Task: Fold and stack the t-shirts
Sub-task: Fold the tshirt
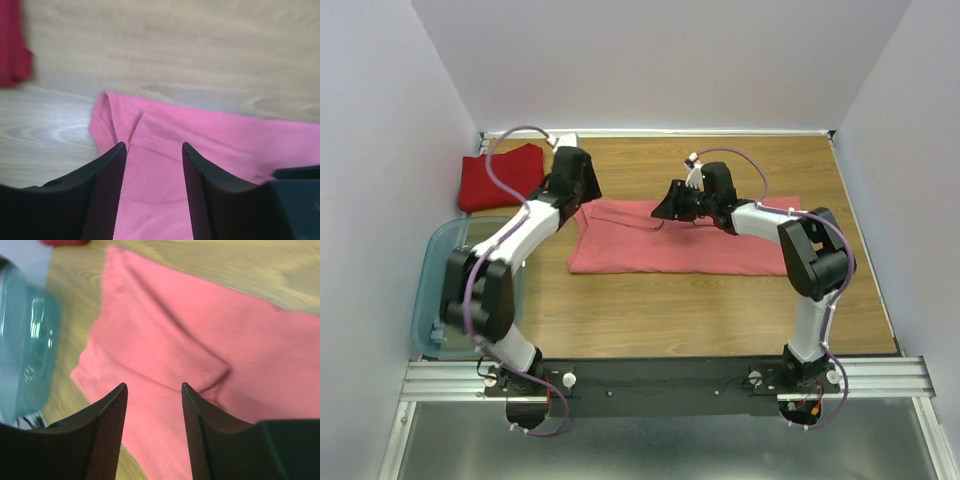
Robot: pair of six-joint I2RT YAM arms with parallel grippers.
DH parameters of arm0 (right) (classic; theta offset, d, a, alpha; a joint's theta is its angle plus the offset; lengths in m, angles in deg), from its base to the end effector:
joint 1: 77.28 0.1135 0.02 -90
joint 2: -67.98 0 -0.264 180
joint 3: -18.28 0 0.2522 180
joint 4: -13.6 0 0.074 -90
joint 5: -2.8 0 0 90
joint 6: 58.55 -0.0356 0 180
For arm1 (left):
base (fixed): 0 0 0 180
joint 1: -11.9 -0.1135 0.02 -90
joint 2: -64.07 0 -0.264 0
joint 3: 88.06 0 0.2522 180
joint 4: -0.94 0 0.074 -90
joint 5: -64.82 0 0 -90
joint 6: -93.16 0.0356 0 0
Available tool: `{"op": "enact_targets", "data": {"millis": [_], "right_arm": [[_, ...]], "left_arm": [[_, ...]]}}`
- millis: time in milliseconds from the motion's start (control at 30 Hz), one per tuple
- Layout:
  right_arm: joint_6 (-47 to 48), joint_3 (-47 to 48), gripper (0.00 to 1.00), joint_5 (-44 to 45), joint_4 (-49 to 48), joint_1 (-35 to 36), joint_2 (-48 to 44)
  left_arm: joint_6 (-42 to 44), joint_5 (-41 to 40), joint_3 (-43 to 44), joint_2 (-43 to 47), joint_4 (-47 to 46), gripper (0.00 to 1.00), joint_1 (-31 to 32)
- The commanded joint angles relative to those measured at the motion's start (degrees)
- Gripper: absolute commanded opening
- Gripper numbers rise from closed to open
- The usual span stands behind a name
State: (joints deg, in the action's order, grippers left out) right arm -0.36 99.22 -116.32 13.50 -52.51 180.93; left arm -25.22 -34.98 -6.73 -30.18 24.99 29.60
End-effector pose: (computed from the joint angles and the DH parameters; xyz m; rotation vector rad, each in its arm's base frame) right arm 0.3796 0.1942 0.1674 -0.1846 2.2510 1.0996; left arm 0.3567 -0.1075 0.2548 -0.3005 2.1967 -0.2578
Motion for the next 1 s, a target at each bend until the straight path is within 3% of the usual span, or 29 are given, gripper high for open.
{"op": "enact_targets", "data": {"millis": [0,333,500,633,833,967], "right_arm": [[12.1,0.3,0.57,-0.2,7.1,4.0,-5.2],[21.7,8.9,0.6,2.1,17.2,17.1,1.5],[21.7,13.5,0.6,1.7,18.3,20.7,6.6],[20.6,17.6,0.6,0.7,18.5,20.8,12.2],[18.6,25.0,0.6,6.7,18.4,19.8,20.1],[14.9,31.4,0.6,10.5,18.4,14.9,25.5]], "left_arm": [[1.9,-6.2,-4.9,15.8,-3.8,0.58,-0.3],[8.4,-17.1,-26.9,50.4,-4.7,0.86,-0.3],[9.6,-17.2,-33.7,64.0,-5.4,0.98,-0.2],[13.3,-13.7,-39.1,74.9,-10.5,0.98,-0.3],[14.1,-13.0,-39.6,75.5,-12.8,0.97,-0.3],[14.4,-12.0,-38.8,72.2,-12.2,0.97,-0.3]]}}
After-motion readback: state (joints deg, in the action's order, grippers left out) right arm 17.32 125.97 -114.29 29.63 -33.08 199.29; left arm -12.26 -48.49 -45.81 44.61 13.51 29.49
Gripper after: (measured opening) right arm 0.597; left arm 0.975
